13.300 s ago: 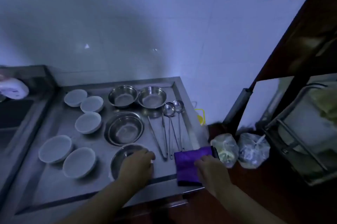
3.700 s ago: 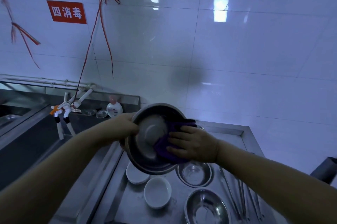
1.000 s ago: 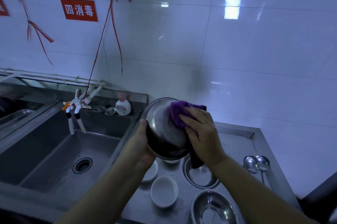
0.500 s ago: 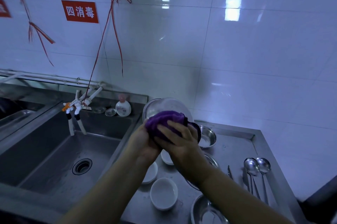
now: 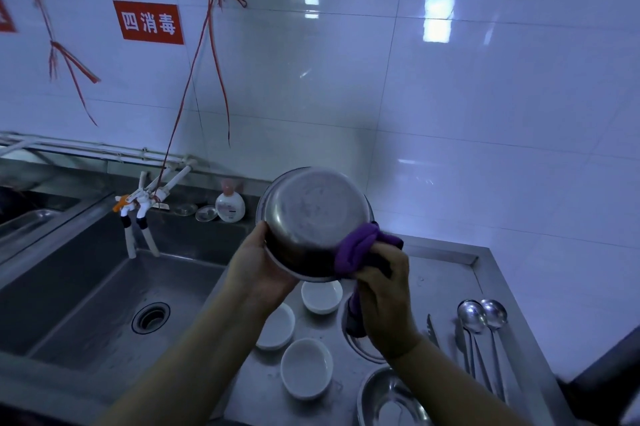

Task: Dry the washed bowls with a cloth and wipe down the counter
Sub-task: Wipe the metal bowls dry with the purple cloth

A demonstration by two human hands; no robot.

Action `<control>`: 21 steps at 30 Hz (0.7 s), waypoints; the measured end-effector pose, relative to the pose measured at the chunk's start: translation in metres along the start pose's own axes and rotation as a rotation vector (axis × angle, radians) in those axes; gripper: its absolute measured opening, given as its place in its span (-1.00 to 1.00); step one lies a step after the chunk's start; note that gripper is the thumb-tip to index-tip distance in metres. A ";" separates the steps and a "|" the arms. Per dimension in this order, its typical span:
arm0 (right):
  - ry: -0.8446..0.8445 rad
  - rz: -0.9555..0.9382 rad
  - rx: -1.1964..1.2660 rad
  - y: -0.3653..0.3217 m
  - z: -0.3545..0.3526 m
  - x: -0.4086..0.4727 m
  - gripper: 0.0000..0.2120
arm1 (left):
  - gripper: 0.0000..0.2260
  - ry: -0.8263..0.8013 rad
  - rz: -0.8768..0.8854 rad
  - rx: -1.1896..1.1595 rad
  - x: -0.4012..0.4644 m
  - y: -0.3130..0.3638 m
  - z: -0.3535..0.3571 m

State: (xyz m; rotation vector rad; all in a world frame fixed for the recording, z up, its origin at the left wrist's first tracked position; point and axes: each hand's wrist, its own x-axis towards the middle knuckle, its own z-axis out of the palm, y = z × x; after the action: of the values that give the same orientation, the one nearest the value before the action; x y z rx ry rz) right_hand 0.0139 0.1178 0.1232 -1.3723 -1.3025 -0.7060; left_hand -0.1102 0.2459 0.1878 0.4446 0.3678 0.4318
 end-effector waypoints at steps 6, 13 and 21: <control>-0.018 0.207 0.143 0.006 -0.011 0.009 -0.82 | -0.60 0.013 0.147 0.190 -0.002 0.014 -0.003; -0.034 0.427 0.199 0.004 -0.016 0.017 -0.86 | -0.72 0.121 0.292 0.462 -0.013 0.024 -0.003; -0.108 0.394 0.093 0.003 -0.019 0.027 -0.85 | -0.79 0.158 0.392 0.934 -0.019 0.012 -0.009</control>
State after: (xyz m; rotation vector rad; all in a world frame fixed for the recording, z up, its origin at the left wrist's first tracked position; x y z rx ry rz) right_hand 0.0278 0.1090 0.1516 -1.5474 -1.0860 -0.3033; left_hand -0.1337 0.2502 0.1908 1.4125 0.6347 0.6669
